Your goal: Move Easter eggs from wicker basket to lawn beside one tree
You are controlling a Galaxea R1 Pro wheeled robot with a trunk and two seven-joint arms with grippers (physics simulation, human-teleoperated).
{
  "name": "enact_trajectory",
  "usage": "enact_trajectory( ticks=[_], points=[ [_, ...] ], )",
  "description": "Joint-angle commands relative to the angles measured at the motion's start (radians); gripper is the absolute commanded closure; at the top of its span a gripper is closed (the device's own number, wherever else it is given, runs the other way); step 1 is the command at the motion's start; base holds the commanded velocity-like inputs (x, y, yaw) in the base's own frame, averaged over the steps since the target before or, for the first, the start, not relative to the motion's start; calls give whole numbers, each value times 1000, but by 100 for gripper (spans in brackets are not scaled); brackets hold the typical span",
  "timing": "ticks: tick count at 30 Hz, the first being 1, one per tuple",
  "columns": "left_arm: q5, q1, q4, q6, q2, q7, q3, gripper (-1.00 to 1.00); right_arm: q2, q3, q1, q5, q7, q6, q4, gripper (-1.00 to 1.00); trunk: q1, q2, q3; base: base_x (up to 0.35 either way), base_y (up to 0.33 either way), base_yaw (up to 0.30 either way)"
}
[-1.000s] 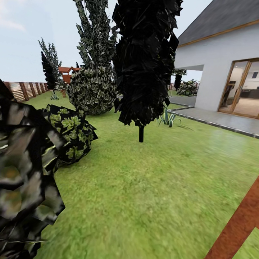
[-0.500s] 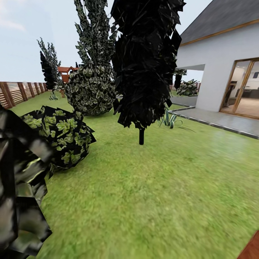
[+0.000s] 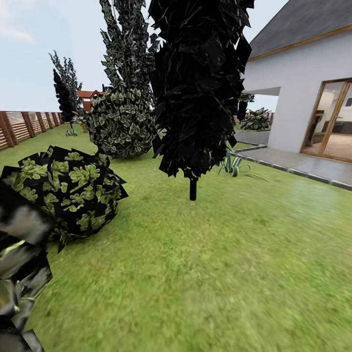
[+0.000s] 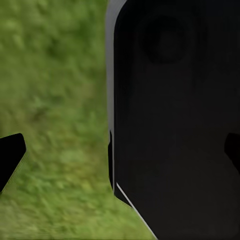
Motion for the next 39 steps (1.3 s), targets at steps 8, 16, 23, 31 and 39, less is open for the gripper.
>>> enact_trajectory(
  ticks=[8,16,23,31,39],
  points=[
    [0,1,-2,0,0,-1,0,-100,0,-1,-1,0,1,1,2,-100,1,0,-1,343,0,0],
    [0,1,-2,0,0,-1,0,-100,0,-1,-1,0,1,1,2,-100,1,0,-1,343,0,0],
    [0,1,-2,0,0,-1,0,-100,0,-1,-1,0,1,1,2,-100,1,0,-1,331,0,0],
    [0,1,-2,0,0,-1,0,-100,0,-1,-1,0,1,0,2,-100,1,0,-1,328,0,0],
    [0,1,-2,0,0,-1,0,-100,0,-1,-1,0,1,2,2,-100,1,0,-1,326,0,-15]
  ],
)
